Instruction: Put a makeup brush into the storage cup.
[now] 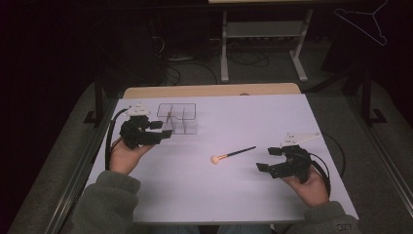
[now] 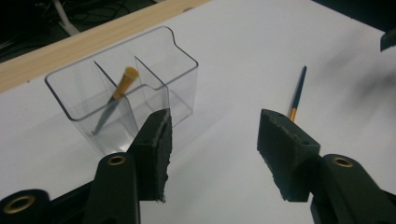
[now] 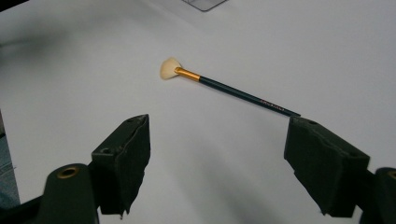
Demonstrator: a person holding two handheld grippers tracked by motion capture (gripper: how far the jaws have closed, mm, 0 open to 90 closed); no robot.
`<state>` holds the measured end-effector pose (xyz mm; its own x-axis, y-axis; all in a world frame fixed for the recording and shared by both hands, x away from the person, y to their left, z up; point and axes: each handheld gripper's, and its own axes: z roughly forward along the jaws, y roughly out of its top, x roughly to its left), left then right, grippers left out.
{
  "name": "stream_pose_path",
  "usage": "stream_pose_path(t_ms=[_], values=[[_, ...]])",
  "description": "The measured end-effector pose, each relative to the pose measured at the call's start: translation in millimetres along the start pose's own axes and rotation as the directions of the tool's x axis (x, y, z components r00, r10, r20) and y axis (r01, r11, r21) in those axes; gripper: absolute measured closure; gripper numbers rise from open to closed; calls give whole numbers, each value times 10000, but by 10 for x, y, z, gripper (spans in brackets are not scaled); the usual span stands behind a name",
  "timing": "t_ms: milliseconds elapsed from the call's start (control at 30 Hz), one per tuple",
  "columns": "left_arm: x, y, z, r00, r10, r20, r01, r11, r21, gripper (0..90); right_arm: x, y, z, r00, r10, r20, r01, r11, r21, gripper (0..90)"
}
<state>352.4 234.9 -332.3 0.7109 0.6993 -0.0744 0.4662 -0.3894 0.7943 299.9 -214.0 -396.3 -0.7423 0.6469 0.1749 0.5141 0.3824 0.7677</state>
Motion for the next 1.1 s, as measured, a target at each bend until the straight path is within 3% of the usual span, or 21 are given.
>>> stream_pose_path(t_ms=[333, 567, 733, 767, 833, 1100], values=[[-173, -102, -62, 9992, 369, 128, -370, 9993, 76, 370, -10, 6, -6, 9999, 30, -106, -29, 10000, 26, 198], [-236, -162, -110, 9994, 193, 274, -190, 9998, -80, 326, -24, 61, 2, 9997, -84, -241, 89, 9997, 217, 173], [-258, -207, -158, 9989, 368, 287, -366, 9993, -54, 315, -62, 128, 20, 9995, -104, -302, 117, 9990, 432, 174], [-273, -223, -162, 9993, 224, 291, -220, 9997, -139, 313, -78, 140, 28, 9994, -194, -276, 205, 9989, 415, 175], [-275, -252, -189, 9993, 229, 297, -226, 9997, -116, 310, -81, 176, 31, 9995, -24, -299, 41, 9984, 572, 176], [-285, -317, -256, 9993, 103, 358, -93, 9996, -275, 298, -82, 326, 49, 9992, -322, -232, 343, 9948, 954, 179]])
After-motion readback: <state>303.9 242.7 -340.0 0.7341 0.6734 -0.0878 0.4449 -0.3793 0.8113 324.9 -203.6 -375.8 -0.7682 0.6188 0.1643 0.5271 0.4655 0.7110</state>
